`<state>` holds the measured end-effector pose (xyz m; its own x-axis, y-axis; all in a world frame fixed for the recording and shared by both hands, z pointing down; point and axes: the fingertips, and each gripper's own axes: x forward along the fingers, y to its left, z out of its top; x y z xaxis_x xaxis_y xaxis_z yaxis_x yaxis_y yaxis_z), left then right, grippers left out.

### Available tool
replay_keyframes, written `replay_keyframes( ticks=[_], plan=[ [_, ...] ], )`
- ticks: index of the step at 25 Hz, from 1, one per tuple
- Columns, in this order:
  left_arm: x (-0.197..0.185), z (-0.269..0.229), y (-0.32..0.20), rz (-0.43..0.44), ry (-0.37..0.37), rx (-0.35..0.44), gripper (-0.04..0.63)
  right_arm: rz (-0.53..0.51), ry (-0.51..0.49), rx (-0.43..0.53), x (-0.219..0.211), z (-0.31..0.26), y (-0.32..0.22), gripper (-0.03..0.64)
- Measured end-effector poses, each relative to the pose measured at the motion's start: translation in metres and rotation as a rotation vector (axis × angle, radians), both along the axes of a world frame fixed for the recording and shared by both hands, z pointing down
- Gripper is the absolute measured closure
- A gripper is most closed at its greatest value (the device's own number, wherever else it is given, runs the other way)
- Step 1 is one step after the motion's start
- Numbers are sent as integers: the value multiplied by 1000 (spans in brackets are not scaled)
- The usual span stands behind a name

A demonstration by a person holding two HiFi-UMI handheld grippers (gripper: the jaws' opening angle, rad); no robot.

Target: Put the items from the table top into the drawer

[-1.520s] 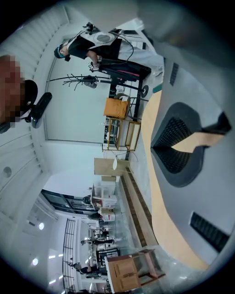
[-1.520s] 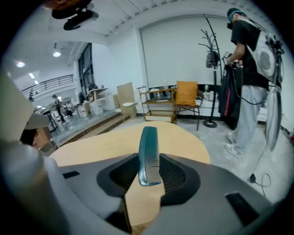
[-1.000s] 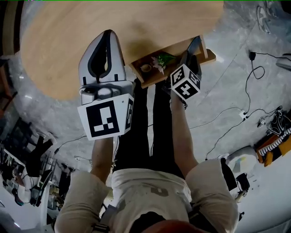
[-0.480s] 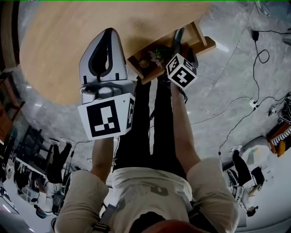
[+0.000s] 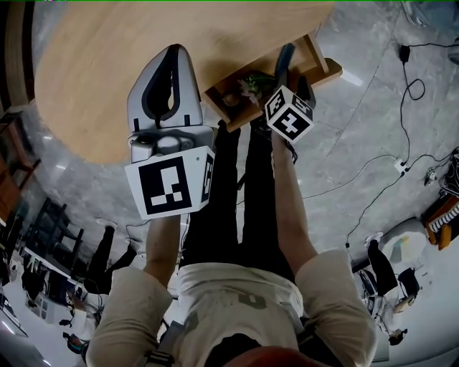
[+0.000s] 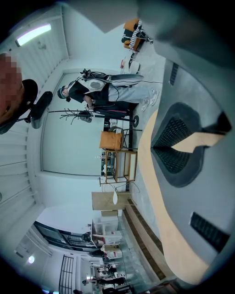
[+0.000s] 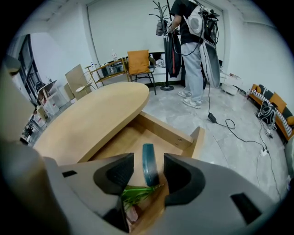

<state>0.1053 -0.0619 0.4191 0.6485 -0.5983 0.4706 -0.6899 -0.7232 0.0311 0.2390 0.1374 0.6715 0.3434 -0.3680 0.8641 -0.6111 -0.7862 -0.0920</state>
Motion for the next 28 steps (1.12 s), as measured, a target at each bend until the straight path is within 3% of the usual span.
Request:
replay_keyframes(
  ticks=[2,5,8,14,23,28],
  plan=[
    [-9,7,8,-10,17,7,589,-42,53,7,1,-1,-1,418],
    [-14,8,11,-29,36,20,589,-92,172,15,19,-21,-13,611],
    [-23,-8,3,-72,67,41,589,-142,263,99,33,-71,-49,612],
    [-56,-59,-14,-177,111,81,589,-301,430,380,19,-226,-129,612],
    [-117,-203,-48,-339,167,198,589,-527,484,792,-62,-473,-216,612],
    [-148,-289,-41,-398,178,235,589,-753,348,934,-134,-573,-226,612]
  ],
)
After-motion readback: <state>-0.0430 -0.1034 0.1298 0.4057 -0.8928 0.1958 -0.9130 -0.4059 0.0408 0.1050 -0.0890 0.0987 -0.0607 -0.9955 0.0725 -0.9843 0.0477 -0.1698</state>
